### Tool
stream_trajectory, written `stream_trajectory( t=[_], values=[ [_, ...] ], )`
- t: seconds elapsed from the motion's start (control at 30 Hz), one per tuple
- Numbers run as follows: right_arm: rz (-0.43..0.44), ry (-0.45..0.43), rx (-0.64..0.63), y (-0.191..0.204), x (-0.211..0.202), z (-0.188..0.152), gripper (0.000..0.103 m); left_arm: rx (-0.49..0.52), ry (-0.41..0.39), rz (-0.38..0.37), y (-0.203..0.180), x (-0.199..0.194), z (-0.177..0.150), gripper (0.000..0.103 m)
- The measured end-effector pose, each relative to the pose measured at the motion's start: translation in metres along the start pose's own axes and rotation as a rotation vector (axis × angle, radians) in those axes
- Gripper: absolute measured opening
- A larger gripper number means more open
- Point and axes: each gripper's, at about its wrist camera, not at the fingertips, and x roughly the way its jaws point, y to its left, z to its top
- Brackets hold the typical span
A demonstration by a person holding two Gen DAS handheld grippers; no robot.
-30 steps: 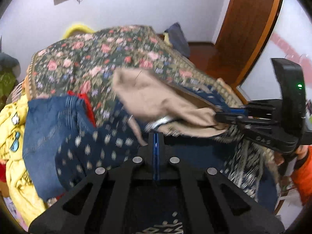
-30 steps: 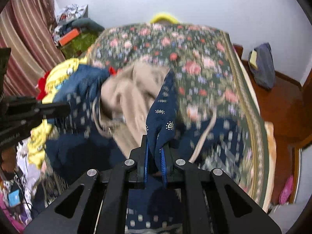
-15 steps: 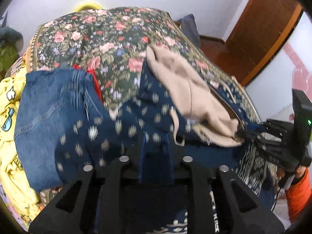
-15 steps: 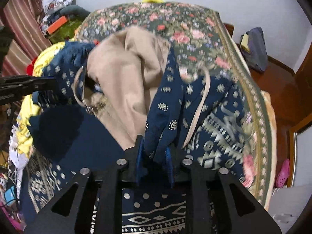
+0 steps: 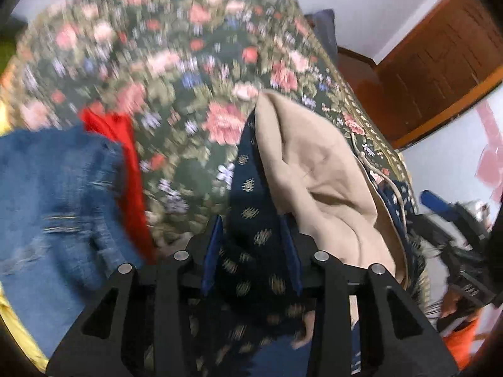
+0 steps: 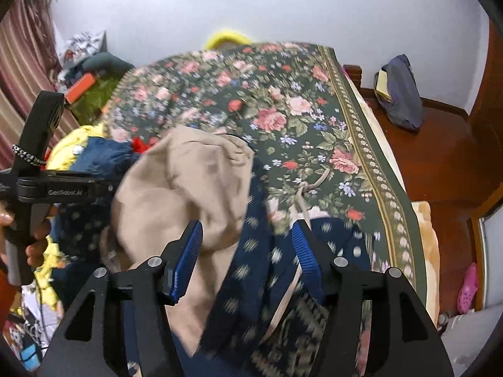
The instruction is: Fold large clothes
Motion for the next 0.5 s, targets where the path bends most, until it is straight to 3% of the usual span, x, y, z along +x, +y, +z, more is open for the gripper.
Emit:
stream_trajectory(
  t=[0.07, 0.3, 0.33, 0.37, 0.43, 0.5],
  values=[
    [0.010, 0.037, 0.013, -0.004, 0.019, 0.007, 0.055, -0.045, 0.023, -0.030, 0.005, 0.015, 0.008, 0.038],
    [0.061, 0.184, 0.067, -0.018, 0.083, 0.015, 0.053, -0.106, 0.027, -0.020, 0.011, 0.039, 0.021, 0.037],
    [0.059, 0.178, 0.065, -0.018, 0.084, 0.015, 0.047, -0.111, 0.015, -0.022, 0.011, 0.039, 0.021, 0.037],
    [0.053, 0.163, 0.055, -0.017, 0.084, 0.016, 0.030, -0.100, 0.007, -0.021, 0.010, 0.038, 0.020, 0.034],
    [0.017, 0.149, 0.019, -0.012, 0.082, 0.019, 0.009, -0.059, -0.014, -0.007, 0.005, 0.034, 0.018, 0.018],
    [0.002, 0.128, -0.004, -0.007, 0.076, 0.021, 0.008, -0.026, -0.026, 0.001, 0.000, 0.026, 0.014, 0.010]
  ],
)
